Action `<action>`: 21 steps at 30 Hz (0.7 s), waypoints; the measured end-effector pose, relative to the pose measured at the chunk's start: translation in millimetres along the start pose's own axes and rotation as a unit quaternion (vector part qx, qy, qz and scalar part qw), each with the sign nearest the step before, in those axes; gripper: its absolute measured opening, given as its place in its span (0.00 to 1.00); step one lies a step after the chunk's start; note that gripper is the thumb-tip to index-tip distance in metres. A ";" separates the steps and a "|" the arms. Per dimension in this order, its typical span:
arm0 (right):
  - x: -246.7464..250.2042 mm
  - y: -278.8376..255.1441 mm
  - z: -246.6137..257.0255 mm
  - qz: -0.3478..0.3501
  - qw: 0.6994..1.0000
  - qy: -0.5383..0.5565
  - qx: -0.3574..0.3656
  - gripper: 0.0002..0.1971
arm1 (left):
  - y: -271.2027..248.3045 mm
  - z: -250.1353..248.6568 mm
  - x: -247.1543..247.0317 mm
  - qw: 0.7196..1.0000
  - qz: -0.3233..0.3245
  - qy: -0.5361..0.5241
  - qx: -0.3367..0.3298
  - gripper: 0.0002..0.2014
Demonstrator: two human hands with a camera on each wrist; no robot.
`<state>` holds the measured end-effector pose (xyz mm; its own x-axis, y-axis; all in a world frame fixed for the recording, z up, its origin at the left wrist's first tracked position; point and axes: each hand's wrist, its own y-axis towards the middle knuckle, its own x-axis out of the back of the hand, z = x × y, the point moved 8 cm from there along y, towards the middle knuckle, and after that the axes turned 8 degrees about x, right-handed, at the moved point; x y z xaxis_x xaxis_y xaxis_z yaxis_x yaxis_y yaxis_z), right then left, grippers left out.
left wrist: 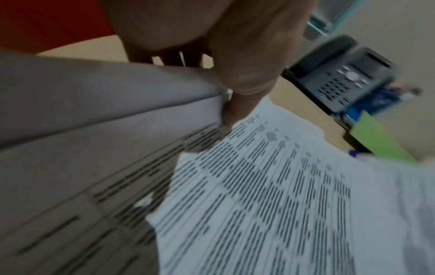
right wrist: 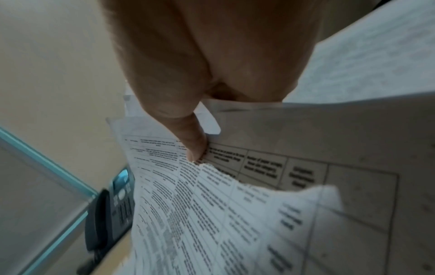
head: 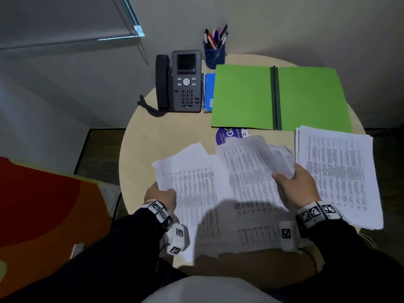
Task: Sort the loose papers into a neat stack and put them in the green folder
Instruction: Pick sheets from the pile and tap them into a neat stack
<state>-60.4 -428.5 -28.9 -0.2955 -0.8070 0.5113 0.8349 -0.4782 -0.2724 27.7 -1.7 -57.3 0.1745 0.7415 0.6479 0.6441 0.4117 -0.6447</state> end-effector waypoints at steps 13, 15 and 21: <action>98.7 20.2 75.4 -0.066 0.980 0.175 0.062 0.11 | 6.1 -43.8 12.3 0.972 0.087 -0.206 -0.067 0.09; 63.3 19.9 80.5 -0.008 0.984 0.166 0.061 0.10 | -8.7 -60.5 -0.9 0.967 0.123 -0.202 -0.097 0.10; -48.9 12.9 52.4 0.131 0.984 0.122 -0.015 0.20 | -58.4 -103.5 -38.6 0.935 0.261 -0.196 -0.137 0.19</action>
<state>-10.8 -377.1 -14.6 -0.1771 -0.9617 0.2093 0.8847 -0.2488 -0.3942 60.4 -109.2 -2.7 0.2669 0.9629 0.0406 0.7229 -0.1721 -0.6691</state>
